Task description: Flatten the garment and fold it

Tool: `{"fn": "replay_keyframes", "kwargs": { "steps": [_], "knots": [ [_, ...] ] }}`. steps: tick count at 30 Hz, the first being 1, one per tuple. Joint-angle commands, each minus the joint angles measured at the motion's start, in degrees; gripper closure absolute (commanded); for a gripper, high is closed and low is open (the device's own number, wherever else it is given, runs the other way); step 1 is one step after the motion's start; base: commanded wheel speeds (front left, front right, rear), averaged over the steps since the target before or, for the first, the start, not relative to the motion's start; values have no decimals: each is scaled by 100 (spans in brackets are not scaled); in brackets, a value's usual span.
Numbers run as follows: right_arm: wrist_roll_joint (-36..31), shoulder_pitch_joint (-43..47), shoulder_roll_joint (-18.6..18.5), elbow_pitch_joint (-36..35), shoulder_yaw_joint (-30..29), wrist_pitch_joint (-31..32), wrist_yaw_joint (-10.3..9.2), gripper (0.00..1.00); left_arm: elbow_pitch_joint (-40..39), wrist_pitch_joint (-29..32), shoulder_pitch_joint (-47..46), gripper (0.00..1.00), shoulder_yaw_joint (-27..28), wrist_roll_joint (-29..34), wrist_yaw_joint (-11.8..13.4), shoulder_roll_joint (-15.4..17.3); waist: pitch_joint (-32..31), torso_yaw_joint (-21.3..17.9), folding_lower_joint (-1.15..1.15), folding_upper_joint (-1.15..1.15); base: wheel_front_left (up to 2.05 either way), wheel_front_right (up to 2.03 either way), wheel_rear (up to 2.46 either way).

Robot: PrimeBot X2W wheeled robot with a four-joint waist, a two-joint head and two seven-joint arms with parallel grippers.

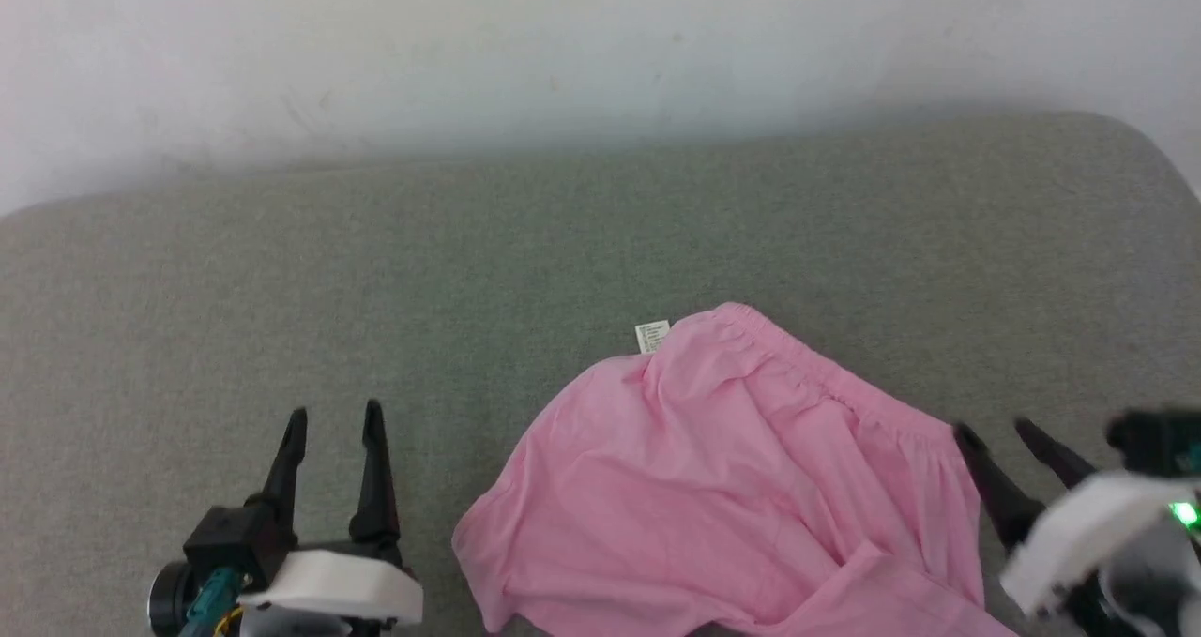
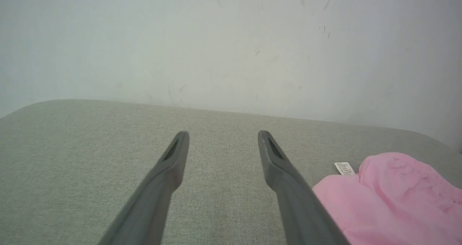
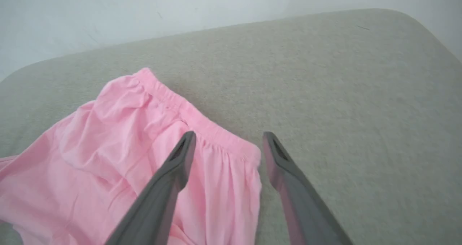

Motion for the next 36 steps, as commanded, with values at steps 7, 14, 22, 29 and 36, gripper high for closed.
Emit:
{"fn": "replay_keyframes", "kwargs": {
  "steps": [7,14,22,29,36],
  "knots": [
    [630,-1997,-511,1279,1189,344,-4,0,-144,-27,-511,0,-234,141,-50,-62,697,532,0,0,0,0,0],
    [1239,-3213,-810,2767,2217,1210,-4,0,-99,-27,-847,0,-496,56,2,-94,1034,811,0,0,0,0,0],
    [1897,-3291,-1038,3531,2938,2082,-4,93,1,-27,-916,0,-606,-58,122,-99,1037,757,0,0,0,0,0],
    [1942,-3076,-1380,3207,2668,1176,-4,100,130,-27,-833,0,-506,-27,121,-100,776,523,0,0,0,0,0],
    [1509,-1526,-1573,2238,1324,249,-4,100,167,-27,-539,0,-309,-1,92,-100,440,203,0,0,0,0,0]
  ]
}}
